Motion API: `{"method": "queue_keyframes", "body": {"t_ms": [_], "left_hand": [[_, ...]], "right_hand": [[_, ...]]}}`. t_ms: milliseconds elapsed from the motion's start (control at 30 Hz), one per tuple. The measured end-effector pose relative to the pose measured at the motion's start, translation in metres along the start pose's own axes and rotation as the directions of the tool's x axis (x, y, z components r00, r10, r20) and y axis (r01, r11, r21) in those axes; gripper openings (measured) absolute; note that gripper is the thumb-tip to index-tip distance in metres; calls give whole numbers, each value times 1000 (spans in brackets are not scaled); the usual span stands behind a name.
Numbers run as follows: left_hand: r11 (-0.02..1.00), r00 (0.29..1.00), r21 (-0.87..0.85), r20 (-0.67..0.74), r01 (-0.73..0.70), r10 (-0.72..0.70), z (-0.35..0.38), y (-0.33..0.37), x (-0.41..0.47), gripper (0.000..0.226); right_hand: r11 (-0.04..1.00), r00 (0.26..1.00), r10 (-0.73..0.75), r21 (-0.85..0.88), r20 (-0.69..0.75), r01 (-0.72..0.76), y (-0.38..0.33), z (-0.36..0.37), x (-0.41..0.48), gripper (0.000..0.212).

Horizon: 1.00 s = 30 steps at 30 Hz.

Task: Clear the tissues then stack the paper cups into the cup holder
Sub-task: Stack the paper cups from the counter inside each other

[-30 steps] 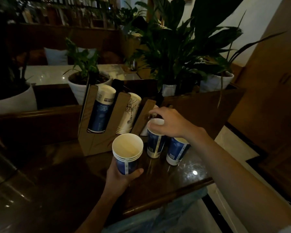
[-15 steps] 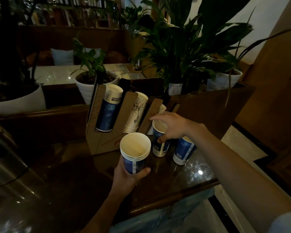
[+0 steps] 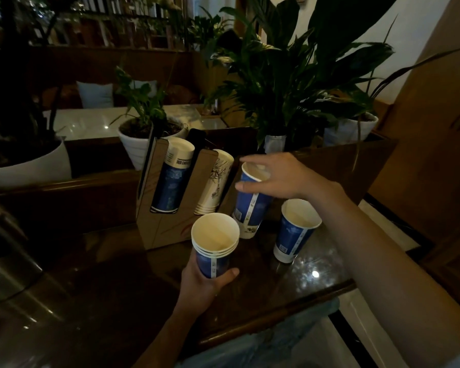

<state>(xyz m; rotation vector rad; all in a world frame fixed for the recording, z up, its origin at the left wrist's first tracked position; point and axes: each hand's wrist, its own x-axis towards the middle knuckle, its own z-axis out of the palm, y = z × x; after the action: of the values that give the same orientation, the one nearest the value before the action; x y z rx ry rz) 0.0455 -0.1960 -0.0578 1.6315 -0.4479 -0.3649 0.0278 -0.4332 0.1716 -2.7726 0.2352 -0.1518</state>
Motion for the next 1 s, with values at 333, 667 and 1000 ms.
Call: {"method": "queue_keyframes", "body": {"t_ms": [333, 667, 1000], "left_hand": [[1000, 1000, 16, -16, -15, 15, 0, -4, 2, 108], [999, 999, 0, -1, -36, 36, -2, -2, -2, 114], [999, 999, 11, 2, -40, 40, -3, 3, -3, 97]], "right_hand": [[983, 933, -107, 106, -343, 152, -54, -53, -33, 73], [970, 949, -213, 62, -234, 233, -88, -28, -39, 71], [963, 967, -252, 95, -35, 254, -89, 12, -36, 71]]}}
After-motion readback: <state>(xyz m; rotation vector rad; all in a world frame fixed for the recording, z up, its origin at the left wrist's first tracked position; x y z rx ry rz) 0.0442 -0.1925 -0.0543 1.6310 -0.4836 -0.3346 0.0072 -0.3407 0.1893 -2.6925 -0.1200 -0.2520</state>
